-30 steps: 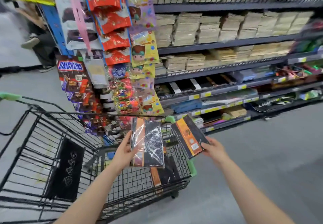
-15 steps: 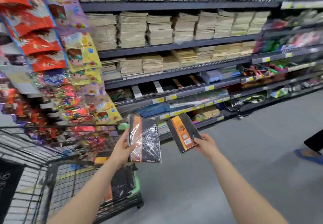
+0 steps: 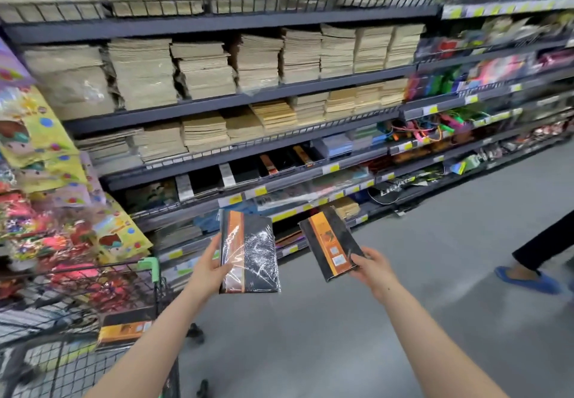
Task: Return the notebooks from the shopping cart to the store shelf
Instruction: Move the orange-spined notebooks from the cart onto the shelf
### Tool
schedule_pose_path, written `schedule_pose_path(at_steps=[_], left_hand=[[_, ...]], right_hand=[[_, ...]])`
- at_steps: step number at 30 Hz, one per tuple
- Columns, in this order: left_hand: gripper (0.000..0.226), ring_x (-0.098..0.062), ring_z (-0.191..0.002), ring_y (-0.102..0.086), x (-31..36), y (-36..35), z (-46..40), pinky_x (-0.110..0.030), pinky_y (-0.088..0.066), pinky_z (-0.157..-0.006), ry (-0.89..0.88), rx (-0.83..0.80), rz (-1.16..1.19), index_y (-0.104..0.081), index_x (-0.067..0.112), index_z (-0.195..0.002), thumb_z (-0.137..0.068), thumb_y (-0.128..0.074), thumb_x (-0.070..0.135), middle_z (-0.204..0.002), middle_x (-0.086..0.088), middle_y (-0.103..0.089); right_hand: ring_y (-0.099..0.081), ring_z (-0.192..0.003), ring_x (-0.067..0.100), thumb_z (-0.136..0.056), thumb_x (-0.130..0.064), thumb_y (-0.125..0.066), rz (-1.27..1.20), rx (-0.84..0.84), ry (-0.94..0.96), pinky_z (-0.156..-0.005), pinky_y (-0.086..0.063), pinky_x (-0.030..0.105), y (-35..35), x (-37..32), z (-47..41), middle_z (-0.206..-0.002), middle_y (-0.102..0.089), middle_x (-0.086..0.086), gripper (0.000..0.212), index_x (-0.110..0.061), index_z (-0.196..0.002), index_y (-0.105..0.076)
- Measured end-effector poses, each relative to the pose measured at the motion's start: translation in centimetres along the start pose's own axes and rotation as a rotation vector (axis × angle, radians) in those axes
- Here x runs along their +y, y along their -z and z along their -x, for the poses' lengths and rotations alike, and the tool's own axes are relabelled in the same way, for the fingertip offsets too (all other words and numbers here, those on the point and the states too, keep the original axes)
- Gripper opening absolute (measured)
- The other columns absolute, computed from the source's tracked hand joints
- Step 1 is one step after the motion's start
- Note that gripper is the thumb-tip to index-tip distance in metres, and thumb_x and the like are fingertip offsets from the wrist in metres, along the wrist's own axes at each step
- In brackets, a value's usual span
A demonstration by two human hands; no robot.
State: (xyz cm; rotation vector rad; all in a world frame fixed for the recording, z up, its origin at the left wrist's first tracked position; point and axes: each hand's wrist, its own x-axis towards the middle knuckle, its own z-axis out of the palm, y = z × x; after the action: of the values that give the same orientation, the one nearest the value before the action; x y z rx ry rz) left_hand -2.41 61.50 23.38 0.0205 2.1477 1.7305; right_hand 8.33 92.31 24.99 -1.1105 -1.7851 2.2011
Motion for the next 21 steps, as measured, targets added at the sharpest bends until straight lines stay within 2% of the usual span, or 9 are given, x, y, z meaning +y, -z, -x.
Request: schedule_pose_path(at_steps=[3,6,8,11,12,15,18,20,21], left_hand=[[0.073,-0.005,-0.07,-0.067,1.2,-2.1,-2.2,-0.019,-0.055,-0.056,-0.031,-0.008,-0.007,-0.024,0.027,-0.144,-0.088,-0.049,-0.012,-0.122,-0.009,-0.056],[0.076,-0.024,-0.079,-0.067,1.4,-3.7,-5.0,-0.023,-0.056,-0.053,-0.019,-0.049,-0.013,-0.022,0.034,-0.143,-0.088,-0.051,-0.009,-0.125,-0.016,-0.059],[0.075,-0.028,-0.079,-0.065,1.3,-4.7,-7.5,-0.022,-0.053,-0.049,-0.006,-0.059,-0.024,-0.022,0.031,-0.145,-0.089,-0.051,-0.008,-0.121,-0.016,-0.061],[0.075,-0.022,-0.083,-0.067,1.4,-6.3,-11.8,-0.026,-0.057,-0.063,-0.019,-0.068,-0.033,-0.023,0.035,-0.143,-0.089,-0.052,-0.008,-0.127,-0.015,-0.058],[0.076,-0.017,-0.082,-0.068,1.6,-6.8,-13.4,-0.025,-0.057,-0.063,-0.007,-0.068,-0.037,-0.023,0.038,-0.141,-0.088,-0.052,-0.008,-0.128,-0.012,-0.057],[0.073,-0.004,-0.058,-0.066,2.5,-8.2,-17.6,-0.018,-0.052,-0.049,0.033,-0.078,-0.034,-0.025,0.034,-0.141,-0.089,-0.05,-0.01,-0.114,-0.008,-0.062],[0.075,-0.007,-0.067,-0.069,3.7,-9.4,-21.5,-0.022,-0.056,-0.057,0.055,-0.103,-0.002,-0.024,0.028,-0.145,-0.087,-0.05,-0.012,-0.115,-0.009,-0.062],[0.076,-0.006,-0.07,-0.068,4.6,-10.0,-23.6,-0.019,-0.054,-0.056,0.067,-0.09,0.012,-0.023,0.026,-0.146,-0.087,-0.05,-0.014,-0.12,-0.005,-0.058],[0.076,-0.008,-0.072,-0.068,5.0,-10.2,-24.3,-0.019,-0.054,-0.055,0.082,-0.088,0.013,-0.024,0.026,-0.146,-0.087,-0.051,-0.013,-0.121,-0.008,-0.058]], right_hand=[[-0.058,-0.078,0.026,-0.091,0.005,-0.048,-0.037,0.041,-0.006,-0.056,-0.054,0.022,1.2,-0.8,-1.9,-0.108,-0.053,0.016,0.034,0.006,-0.125,-0.045],[-0.059,-0.076,0.023,-0.091,0.003,-0.049,-0.03,0.066,-0.035,-0.049,-0.052,0.016,2.0,-1.1,-4.4,-0.109,-0.053,0.016,0.035,0.005,-0.125,-0.045],[-0.059,-0.073,0.02,-0.091,0.002,-0.05,-0.026,0.074,-0.042,-0.051,-0.052,0.016,2.4,-1.4,-6.7,-0.11,-0.053,0.015,0.034,0.004,-0.125,-0.045],[-0.058,-0.071,0.019,-0.091,0.002,-0.05,-0.018,0.096,-0.065,-0.05,-0.053,0.017,2.6,-2.3,-10.6,-0.11,-0.054,0.018,0.029,0.002,-0.119,-0.049],[-0.059,-0.071,0.019,-0.091,0.002,-0.05,-0.011,0.109,-0.078,-0.051,-0.053,0.018,2.5,-2.8,-12.0,-0.11,-0.055,0.019,0.028,0.003,-0.119,-0.048],[-0.059,-0.072,0.021,-0.09,0.004,-0.05,-0.007,0.122,-0.119,-0.052,-0.054,0.02,2.2,-4.3,-16.0,-0.112,-0.054,0.021,0.031,0.005,-0.121,-0.046],[-0.059,-0.07,0.02,-0.09,0.004,-0.05,0.014,0.119,-0.127,-0.053,-0.054,0.019,1.7,-6.3,-19.5,-0.105,-0.055,0.019,0.025,0.004,-0.116,-0.049],[-0.059,-0.072,0.022,-0.09,0.003,-0.051,0.022,0.13,-0.135,-0.059,-0.055,0.022,1.4,-7.1,-21.5,-0.107,-0.056,0.02,0.03,0.004,-0.119,-0.048],[-0.06,-0.074,0.023,-0.09,0.002,-0.052,0.018,0.136,-0.145,-0.063,-0.054,0.024,1.2,-7.4,-22.3,-0.109,-0.057,0.021,0.032,0.003,-0.121,-0.047]])
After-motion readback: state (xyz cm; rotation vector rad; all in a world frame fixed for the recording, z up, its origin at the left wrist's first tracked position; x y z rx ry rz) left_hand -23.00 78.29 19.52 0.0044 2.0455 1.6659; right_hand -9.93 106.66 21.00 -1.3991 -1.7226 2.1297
